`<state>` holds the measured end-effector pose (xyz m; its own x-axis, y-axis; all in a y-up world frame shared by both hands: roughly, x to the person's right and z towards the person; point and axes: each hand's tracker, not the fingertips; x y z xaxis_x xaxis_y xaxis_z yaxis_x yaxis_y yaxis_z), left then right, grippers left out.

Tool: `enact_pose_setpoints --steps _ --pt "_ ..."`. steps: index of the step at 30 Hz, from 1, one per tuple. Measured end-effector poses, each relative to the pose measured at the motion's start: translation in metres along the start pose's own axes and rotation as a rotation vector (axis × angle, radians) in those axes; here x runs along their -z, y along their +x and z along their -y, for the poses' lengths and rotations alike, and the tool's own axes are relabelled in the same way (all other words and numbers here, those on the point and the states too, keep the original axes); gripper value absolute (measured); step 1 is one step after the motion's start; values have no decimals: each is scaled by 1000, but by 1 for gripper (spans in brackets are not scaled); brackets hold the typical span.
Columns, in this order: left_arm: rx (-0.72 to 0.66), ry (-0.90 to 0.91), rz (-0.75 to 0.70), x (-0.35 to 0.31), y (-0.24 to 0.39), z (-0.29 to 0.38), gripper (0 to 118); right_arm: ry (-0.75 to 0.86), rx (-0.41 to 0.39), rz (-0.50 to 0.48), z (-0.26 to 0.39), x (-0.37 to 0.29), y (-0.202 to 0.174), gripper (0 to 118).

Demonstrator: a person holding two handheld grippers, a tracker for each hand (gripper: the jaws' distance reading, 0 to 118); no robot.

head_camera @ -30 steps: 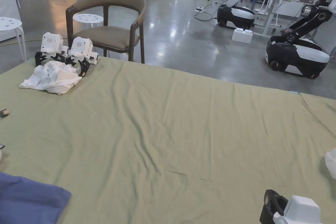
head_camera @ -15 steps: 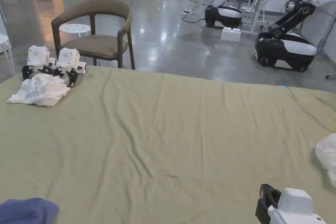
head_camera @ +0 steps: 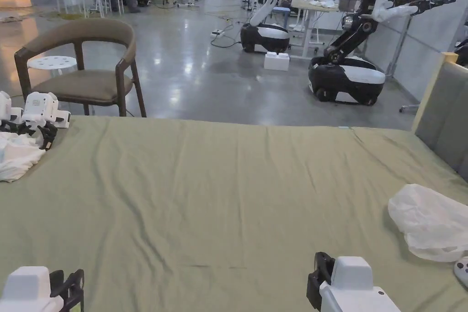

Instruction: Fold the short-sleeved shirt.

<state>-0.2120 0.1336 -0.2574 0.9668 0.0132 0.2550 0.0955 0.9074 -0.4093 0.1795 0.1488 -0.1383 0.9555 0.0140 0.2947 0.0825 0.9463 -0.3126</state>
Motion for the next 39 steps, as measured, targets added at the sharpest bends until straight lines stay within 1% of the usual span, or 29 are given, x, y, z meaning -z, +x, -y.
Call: enact_pose_setpoints --steps 5,7,12,16,21,30,32,33,34,35,36,37,38,39 --pt "4 154 -37 2 40 -22 4 80 10 13 -18 -1 -5 0" --pt "21 172 -45 4 48 -28 1 99 8 16 -22 0 -7 0" --pt "22 217 -42 1 65 -38 0 123 18 22 -27 2 -11 0" --pt "20 227 -16 -2 66 -40 0 128 32 23 -25 1 -12 0" --pt "47 241 -20 -6 65 -39 0 124 33 19 -22 0 -13 0" --pt "56 239 -36 -4 59 -41 0 119 35 20 -22 1 -12 0" --pt "58 238 -35 -5 58 -42 0 123 39 14 -22 1 -12 2" --pt "57 235 -31 -5 58 -42 2 120 34 18 -22 1 -12 7" --pt "54 229 -30 -4 58 -42 6 117 25 30 -21 2 -14 16" --pt "52 224 -32 -4 58 -42 18 117 26 32 -20 2 -14 36" --pt "51 222 -33 -4 58 -42 31 118 27 37 -19 2 -14 52" --pt "52 222 -35 -4 57 -42 48 120 31 41 -18 2 -13 66" --pt "55 222 -41 -3 58 -41 70 121 34 46 -19 1 -13 77" --pt "61 229 -50 -4 58 -40 80 124 37 53 -19 1 -13 82"
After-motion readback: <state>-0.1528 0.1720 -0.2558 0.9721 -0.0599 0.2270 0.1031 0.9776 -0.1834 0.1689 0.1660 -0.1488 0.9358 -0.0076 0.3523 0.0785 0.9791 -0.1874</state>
